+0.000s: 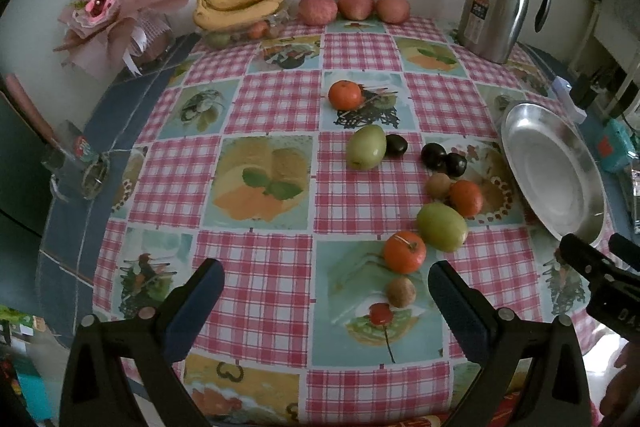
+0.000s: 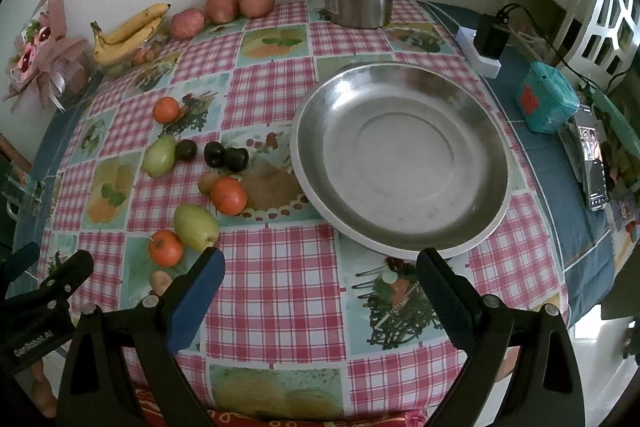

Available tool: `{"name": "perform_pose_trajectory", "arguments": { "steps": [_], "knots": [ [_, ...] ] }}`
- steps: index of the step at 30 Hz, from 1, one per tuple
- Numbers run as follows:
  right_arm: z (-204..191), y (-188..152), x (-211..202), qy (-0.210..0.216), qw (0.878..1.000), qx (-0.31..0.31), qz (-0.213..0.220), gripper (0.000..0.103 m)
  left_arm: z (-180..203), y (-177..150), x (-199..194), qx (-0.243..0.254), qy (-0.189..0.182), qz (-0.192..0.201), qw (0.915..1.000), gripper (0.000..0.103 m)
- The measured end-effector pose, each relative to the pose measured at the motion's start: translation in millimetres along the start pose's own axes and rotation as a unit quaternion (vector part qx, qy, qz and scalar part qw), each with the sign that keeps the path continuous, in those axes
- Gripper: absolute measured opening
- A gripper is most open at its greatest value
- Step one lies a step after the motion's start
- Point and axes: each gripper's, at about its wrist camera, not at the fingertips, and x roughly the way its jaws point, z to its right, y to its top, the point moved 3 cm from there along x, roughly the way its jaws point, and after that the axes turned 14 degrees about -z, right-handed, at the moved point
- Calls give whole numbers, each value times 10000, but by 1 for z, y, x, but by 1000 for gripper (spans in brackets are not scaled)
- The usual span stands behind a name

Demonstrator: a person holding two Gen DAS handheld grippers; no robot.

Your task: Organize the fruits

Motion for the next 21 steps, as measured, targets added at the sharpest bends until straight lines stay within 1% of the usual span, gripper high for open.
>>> {"name": "perform_pose_trajectory", "arguments": {
  "steps": [3,5,7,10,13,15,17,19,21],
  "knots": [
    [-2,0,1,-24,10000,-39,-17,97,1,2,3,102,-49,-98,9999,103],
    [-4,1,2,-50,9999,-102,-34,97,1,4,3,200,-48,-74,9998,103],
    [-9,3,4,-20,9998,-184,-59,97,0,6,2,277,-171,-60,9995,103],
    [-16,7,7,152,9996,-233,-108,97,-4,10,1,386,-308,16,9988,103],
    [-29,10,13,396,9985,-307,-203,97,-8,14,4,528,-258,140,9982,103],
    [-36,12,16,470,9980,-341,-255,97,-11,17,9,634,-150,191,9977,103],
    [-42,14,21,513,9975,-358,-322,97,-14,18,18,749,-84,74,9971,103],
    [-46,14,25,530,9973,-358,-369,97,-16,17,28,811,-237,-138,9963,103],
    [-48,15,29,563,9968,-360,-430,97,-16,16,40,841,-307,-352,9954,103]
  ]
}}
